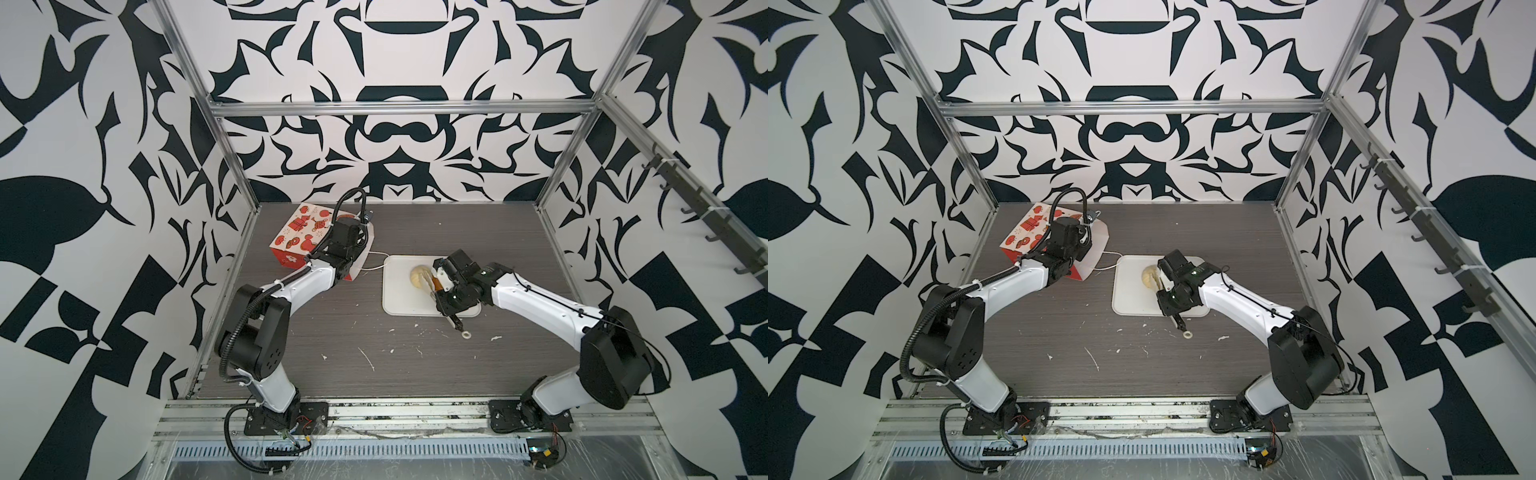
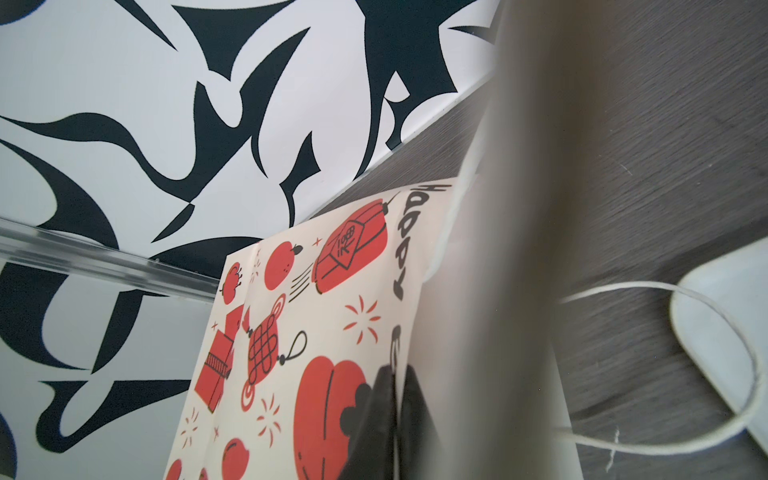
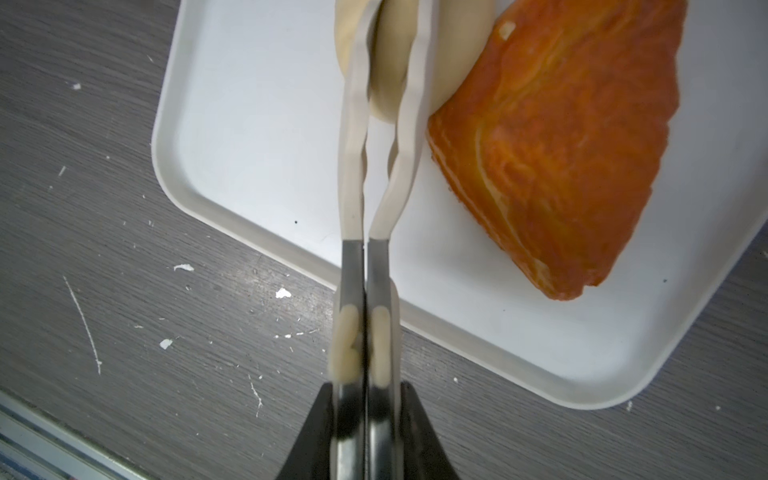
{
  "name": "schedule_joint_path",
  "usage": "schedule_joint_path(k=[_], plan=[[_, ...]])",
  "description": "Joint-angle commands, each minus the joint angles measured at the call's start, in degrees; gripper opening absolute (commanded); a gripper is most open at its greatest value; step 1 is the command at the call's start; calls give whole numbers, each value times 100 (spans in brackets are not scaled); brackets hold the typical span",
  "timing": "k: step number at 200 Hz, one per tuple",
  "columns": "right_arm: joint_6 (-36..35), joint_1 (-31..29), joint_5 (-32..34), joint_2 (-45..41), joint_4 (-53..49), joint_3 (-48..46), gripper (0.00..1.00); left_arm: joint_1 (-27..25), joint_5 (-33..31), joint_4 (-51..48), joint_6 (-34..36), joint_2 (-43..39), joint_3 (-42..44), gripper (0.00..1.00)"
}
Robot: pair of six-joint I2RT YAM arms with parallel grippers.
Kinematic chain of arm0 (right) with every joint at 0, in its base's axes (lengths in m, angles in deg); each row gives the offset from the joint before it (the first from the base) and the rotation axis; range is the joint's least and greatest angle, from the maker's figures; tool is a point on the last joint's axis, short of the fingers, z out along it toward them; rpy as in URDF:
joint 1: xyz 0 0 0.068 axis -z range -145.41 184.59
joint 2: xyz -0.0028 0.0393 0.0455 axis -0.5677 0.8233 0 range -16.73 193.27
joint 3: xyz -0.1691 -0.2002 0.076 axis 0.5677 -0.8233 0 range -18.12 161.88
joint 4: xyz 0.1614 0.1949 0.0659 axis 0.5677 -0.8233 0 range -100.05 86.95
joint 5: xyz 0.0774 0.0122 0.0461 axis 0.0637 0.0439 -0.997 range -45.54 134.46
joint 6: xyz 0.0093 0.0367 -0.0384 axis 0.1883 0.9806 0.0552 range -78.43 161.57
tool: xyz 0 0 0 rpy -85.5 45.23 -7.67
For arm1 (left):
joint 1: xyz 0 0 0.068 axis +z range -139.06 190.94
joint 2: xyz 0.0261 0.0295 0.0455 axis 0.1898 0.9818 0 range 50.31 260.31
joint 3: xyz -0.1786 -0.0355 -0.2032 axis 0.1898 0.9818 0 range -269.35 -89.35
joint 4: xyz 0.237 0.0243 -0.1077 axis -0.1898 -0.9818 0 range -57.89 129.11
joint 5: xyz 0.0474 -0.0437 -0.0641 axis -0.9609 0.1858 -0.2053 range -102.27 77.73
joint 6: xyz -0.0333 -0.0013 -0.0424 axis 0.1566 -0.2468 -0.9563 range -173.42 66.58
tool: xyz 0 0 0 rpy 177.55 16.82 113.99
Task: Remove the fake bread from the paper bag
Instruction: 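Carry the bun over the tray and open the tongs to release it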
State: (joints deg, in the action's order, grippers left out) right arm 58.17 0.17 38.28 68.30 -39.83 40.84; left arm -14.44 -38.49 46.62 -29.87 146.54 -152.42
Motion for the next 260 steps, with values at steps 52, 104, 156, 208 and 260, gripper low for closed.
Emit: schedule_joint_path(k=[52, 104, 156, 208, 260], plan=[[31, 528, -48, -487, 130, -350, 8, 47, -74, 31, 11, 60, -140, 7], [-13, 664, -289, -682, 317, -287, 8, 49, -63, 5, 10, 89, -184, 7], [45, 670, -625, -596, 600, 44, 7, 49, -59, -8, 1, 74, -163, 7], [-69, 922, -797, -87, 862, -90, 7, 51, -32, 14, 0, 99, -154, 7], [-29, 1033, -885, -107, 868, -226, 9, 51, -19, 23, 2, 113, -162, 7]])
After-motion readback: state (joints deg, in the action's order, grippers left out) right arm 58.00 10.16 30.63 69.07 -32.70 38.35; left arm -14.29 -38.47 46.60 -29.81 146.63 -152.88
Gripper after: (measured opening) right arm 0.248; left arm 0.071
